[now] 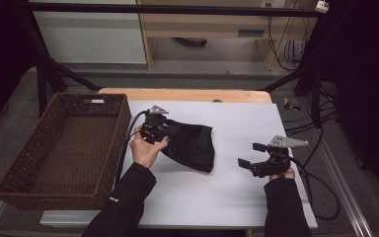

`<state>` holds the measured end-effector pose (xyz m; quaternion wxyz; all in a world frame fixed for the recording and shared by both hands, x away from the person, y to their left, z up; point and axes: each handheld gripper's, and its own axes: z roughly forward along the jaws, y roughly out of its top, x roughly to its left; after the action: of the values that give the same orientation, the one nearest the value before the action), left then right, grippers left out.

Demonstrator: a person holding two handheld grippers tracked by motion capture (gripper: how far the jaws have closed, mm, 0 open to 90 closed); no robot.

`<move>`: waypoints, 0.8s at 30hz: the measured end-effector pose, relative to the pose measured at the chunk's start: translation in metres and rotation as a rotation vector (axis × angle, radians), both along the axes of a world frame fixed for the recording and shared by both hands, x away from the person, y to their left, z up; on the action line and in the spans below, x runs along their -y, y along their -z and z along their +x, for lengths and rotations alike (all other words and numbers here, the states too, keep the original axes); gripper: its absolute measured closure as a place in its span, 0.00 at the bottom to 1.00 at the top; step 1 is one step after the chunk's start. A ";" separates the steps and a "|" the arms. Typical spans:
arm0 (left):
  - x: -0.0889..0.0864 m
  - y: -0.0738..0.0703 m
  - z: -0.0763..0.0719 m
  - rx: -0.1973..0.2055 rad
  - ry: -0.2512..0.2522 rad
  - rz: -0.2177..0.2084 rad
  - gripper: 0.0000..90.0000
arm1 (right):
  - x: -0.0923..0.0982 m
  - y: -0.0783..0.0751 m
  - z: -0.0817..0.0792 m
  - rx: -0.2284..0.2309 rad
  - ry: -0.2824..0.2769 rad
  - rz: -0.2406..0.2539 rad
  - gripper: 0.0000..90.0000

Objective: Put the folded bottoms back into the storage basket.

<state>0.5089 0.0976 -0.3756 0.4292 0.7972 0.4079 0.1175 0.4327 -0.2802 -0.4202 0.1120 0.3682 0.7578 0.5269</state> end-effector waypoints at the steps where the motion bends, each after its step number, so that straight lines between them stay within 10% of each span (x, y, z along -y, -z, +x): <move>1: 0.002 -0.004 -0.001 0.006 0.005 0.003 0.92 | 0.000 0.000 0.000 0.001 -0.001 0.001 0.04; 24: 0.015 -0.045 -0.015 0.069 0.058 0.037 0.92 | 0.000 0.000 0.000 0.006 -0.001 0.000 0.04</move>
<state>0.4934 0.0822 -0.3308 0.4311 0.8121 0.3676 0.1399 0.4326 -0.2800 -0.4203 0.1139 0.3663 0.7578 0.5278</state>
